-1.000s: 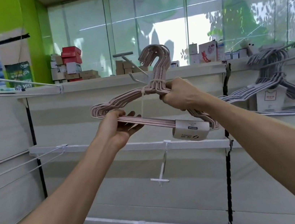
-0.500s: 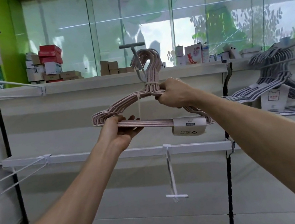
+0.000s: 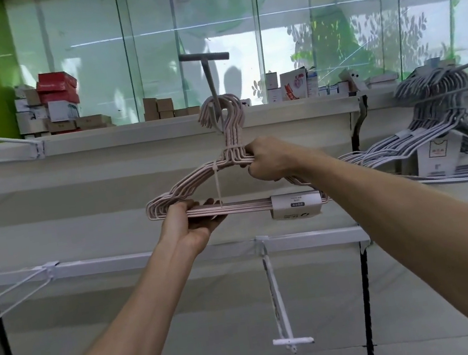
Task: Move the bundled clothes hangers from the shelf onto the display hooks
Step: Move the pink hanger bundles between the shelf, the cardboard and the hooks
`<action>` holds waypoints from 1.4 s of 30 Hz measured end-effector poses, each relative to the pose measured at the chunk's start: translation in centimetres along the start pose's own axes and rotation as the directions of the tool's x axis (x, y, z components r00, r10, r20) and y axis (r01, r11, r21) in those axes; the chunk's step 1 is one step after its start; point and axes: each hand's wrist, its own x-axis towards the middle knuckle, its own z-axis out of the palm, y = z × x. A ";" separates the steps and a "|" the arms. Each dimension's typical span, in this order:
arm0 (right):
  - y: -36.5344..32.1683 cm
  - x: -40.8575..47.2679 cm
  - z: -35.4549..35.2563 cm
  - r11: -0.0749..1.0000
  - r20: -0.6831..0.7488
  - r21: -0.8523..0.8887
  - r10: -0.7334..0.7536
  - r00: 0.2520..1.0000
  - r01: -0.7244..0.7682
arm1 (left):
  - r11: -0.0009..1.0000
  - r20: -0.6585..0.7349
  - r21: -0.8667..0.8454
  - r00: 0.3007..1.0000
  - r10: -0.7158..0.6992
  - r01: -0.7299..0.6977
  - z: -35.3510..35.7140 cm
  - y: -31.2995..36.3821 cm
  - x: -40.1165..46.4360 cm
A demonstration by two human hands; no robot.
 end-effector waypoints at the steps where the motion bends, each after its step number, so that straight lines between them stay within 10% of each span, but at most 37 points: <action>1: 0.1 0.1 0.2 1.000 0.005 -0.019 -0.003 1.000 0.003 | 1.000 -0.005 -0.004 1.000 -0.002 0.002 -0.1 -0.1 0.3; 20: 1.3 0.4 2.1 0.991 -0.149 -0.111 0.054 0.987 -0.071 | 0.958 0.110 0.284 0.992 -0.067 0.033 -2.8 -0.9 -0.4; 27: 0.8 -4.0 2.2 0.999 -0.352 -0.047 -0.009 0.936 -0.008 | 0.637 0.226 0.750 0.974 0.004 -0.177 -4.9 -0.1 -5.3; 32: -0.5 -9.7 2.2 0.992 -0.488 0.115 0.006 0.873 0.057 | 0.454 0.478 0.729 0.856 0.195 -0.511 -4.4 0.0 -9.1; 42: -0.4 -19.0 0.8 0.991 -0.548 0.117 0.120 0.828 -0.066 | 0.347 0.777 0.551 0.618 0.118 -0.759 -2.1 -1.8 -14.0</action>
